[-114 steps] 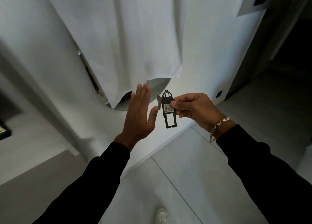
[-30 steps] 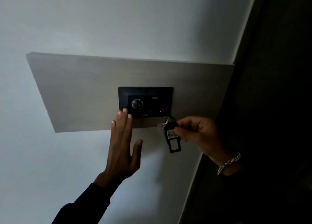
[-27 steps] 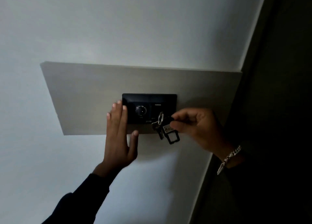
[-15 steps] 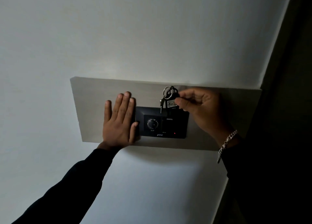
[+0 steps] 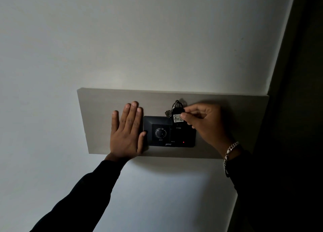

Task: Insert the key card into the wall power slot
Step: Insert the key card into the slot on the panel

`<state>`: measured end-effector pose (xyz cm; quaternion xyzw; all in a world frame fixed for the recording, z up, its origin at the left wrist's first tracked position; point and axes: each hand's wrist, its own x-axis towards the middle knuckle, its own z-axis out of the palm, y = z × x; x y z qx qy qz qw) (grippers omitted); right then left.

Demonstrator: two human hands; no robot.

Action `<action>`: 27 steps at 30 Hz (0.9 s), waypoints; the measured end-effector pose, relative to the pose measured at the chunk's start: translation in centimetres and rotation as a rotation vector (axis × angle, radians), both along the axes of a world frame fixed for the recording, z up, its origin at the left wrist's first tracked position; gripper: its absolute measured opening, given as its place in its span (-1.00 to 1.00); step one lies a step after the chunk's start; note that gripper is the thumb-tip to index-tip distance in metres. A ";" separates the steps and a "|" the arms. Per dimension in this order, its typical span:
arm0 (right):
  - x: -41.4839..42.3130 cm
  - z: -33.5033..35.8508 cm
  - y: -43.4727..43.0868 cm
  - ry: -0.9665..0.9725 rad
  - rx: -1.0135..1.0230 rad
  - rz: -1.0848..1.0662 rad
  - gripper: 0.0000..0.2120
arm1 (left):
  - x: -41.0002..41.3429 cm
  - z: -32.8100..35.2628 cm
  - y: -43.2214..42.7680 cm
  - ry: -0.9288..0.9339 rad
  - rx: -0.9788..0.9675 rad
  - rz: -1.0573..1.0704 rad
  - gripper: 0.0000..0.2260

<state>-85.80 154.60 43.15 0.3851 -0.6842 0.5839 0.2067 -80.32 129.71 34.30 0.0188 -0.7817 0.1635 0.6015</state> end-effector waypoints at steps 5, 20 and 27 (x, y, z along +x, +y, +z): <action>0.4 0.1 0.0 0.029 0.081 -0.126 -0.88 | 0.3 0.2 0.3 0.010 0.012 -0.004 -0.39; 2.1 3.5 -1.4 0.539 0.183 -0.177 -0.89 | 0.2 -0.2 -0.2 -0.033 0.024 -0.018 -0.41; 1.6 2.2 -0.8 0.521 0.071 -0.181 -0.87 | 0.2 -0.2 -0.3 -0.029 0.012 -0.023 -0.41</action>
